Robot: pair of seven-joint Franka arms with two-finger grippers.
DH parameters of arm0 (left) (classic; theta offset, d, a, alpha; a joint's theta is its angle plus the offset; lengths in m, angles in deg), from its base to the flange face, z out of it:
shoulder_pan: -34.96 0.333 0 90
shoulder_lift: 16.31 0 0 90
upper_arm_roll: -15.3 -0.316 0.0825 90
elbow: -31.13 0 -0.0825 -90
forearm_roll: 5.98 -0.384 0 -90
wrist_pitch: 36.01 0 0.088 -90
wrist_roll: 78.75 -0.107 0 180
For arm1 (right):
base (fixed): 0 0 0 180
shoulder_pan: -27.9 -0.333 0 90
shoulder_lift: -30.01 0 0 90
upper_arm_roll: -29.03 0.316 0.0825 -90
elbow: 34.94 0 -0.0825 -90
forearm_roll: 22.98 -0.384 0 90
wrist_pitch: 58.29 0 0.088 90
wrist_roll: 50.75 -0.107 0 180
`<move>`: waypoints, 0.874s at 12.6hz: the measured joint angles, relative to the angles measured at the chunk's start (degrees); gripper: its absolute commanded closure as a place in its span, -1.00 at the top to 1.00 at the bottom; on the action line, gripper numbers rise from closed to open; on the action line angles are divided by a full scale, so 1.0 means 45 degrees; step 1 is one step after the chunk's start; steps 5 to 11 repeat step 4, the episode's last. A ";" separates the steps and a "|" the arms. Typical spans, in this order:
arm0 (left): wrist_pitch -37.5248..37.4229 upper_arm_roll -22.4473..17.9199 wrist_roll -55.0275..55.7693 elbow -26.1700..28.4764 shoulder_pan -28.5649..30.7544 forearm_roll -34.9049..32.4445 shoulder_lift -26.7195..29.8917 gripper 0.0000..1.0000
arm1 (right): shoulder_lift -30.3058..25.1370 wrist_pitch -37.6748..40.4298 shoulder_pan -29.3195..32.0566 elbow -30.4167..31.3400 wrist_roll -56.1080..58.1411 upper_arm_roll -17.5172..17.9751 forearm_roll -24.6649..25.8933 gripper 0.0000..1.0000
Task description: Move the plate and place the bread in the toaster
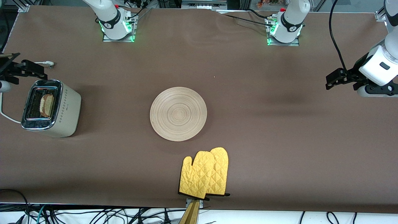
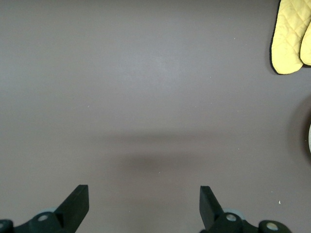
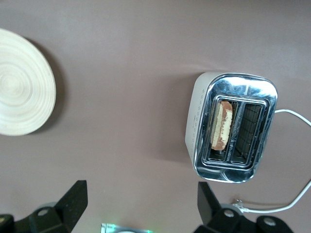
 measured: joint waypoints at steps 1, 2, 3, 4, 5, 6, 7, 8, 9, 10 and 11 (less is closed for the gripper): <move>-0.0004 -0.0001 0.0000 -0.0003 0.0001 0.0000 -0.0001 1.00 | -0.0640 -0.0824 0.0099 0.1103 -0.0275 0.0184 0.0040 1.00; -0.0009 -0.0001 0.0000 -0.0004 0.0001 0.0000 -0.0001 1.00 | -0.1185 -0.1479 0.0149 0.2091 -0.0286 0.0213 0.0051 1.00; -0.0012 -0.0001 0.0000 -0.0004 0.0001 0.0000 -0.0002 1.00 | -0.1532 -0.1808 0.0213 0.2729 -0.0187 0.0208 0.0061 1.00; -0.0014 -0.0001 0.0000 -0.0004 0.0002 0.0000 -0.0002 1.00 | -0.1719 -0.1996 0.0283 0.3069 -0.0097 0.0205 0.0062 1.00; -0.0014 -0.0001 0.0000 -0.0004 0.0002 0.0000 -0.0002 1.00 | -0.1719 -0.1996 0.0283 0.3069 -0.0097 0.0205 0.0062 1.00; -0.0014 -0.0001 0.0000 -0.0004 0.0002 0.0000 -0.0002 1.00 | -0.1719 -0.1996 0.0283 0.3069 -0.0097 0.0205 0.0062 1.00; -0.0014 -0.0001 0.0000 -0.0004 0.0002 0.0000 -0.0002 1.00 | -0.1719 -0.1996 0.0283 0.3069 -0.0097 0.0205 0.0062 1.00; -0.0014 -0.0001 0.0000 -0.0004 0.0002 0.0000 -0.0002 1.00 | -0.1719 -0.1996 0.0283 0.3069 -0.0097 0.0205 0.0062 1.00; -0.0014 -0.0001 0.0000 -0.0004 0.0002 0.0000 -0.0002 1.00 | -0.1719 -0.1996 0.0283 0.3069 -0.0097 0.0205 0.0062 1.00; -0.0014 -0.0001 0.0000 -0.0004 0.0002 0.0000 -0.0002 1.00 | -0.1719 -0.1996 0.0283 0.3069 -0.0097 0.0205 0.0062 1.00; -0.0014 -0.0001 0.0000 -0.0004 0.0002 0.0000 -0.0002 1.00 | -0.1719 -0.1996 0.0283 0.3069 -0.0097 0.0205 0.0062 1.00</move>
